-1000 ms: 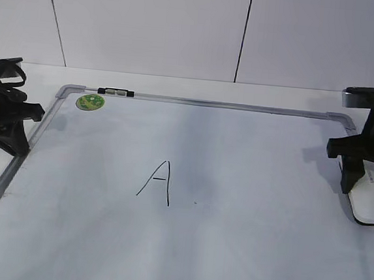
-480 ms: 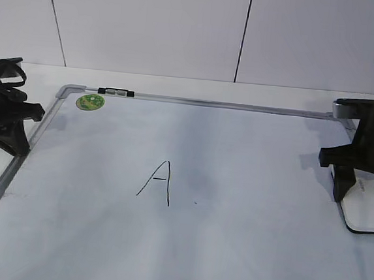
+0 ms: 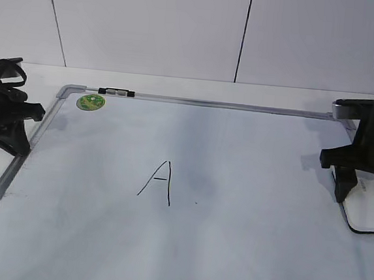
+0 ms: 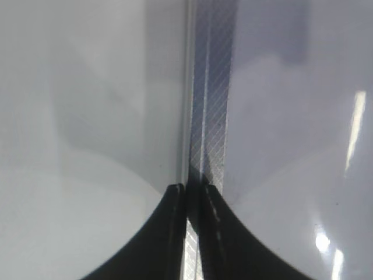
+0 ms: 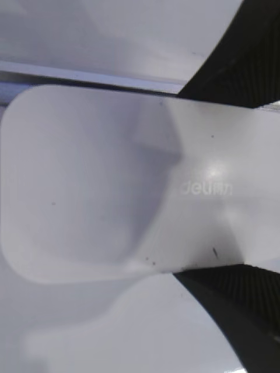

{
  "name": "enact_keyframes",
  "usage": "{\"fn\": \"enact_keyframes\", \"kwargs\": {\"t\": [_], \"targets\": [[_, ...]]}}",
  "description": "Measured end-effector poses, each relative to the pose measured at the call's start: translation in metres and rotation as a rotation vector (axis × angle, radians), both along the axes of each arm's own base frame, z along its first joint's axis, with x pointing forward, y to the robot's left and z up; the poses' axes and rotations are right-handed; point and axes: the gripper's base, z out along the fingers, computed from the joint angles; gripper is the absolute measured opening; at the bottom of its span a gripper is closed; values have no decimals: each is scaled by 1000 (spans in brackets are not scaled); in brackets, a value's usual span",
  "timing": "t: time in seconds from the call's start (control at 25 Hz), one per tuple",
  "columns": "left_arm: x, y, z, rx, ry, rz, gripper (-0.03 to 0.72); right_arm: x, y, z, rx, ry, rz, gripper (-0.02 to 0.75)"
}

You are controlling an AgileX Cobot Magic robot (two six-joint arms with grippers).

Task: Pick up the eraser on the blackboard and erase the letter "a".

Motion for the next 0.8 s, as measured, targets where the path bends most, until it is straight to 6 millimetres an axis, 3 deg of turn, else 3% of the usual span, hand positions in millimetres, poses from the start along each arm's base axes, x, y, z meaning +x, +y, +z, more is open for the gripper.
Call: {"fn": "enact_keyframes", "kwargs": {"t": [0.8], "targets": [[0, -1, 0, -14, 1, 10, 55, 0, -1, 0, -15, 3, 7, 541]]}}
